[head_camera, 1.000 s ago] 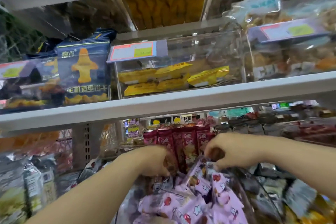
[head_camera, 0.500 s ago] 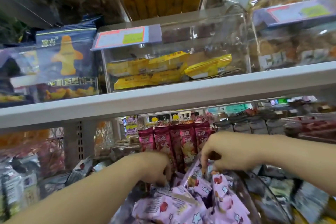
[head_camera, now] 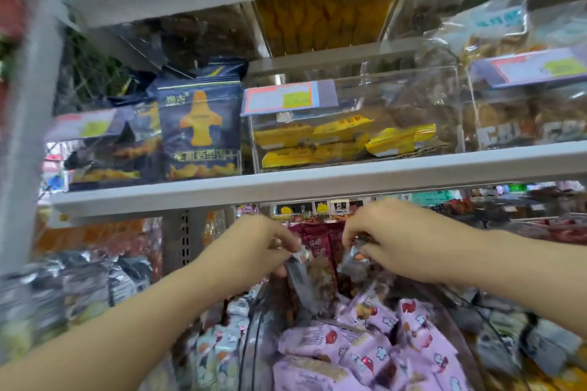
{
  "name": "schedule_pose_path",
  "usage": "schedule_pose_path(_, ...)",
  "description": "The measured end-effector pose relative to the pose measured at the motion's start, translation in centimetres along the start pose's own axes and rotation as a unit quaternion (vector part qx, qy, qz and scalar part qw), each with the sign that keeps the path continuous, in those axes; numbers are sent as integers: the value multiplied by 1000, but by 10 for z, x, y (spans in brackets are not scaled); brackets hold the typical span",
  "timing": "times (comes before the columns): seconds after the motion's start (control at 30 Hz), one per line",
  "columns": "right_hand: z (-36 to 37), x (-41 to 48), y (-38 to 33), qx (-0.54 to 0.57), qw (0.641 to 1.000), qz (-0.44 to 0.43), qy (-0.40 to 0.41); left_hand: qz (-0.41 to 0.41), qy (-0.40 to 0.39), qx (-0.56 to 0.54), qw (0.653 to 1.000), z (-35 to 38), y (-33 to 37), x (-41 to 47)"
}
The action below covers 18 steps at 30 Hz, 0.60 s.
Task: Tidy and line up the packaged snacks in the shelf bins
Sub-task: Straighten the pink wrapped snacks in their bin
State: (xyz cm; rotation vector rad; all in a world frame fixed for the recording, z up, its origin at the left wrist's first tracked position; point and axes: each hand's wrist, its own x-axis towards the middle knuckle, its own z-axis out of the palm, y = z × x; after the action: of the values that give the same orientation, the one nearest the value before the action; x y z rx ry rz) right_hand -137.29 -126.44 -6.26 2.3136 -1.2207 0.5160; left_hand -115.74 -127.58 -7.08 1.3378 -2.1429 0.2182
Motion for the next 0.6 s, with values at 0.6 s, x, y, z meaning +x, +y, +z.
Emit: schedule_pose_path(0.6,41,67,-112,97,983,28,153,52,320,121,938,-52,-83,-87)
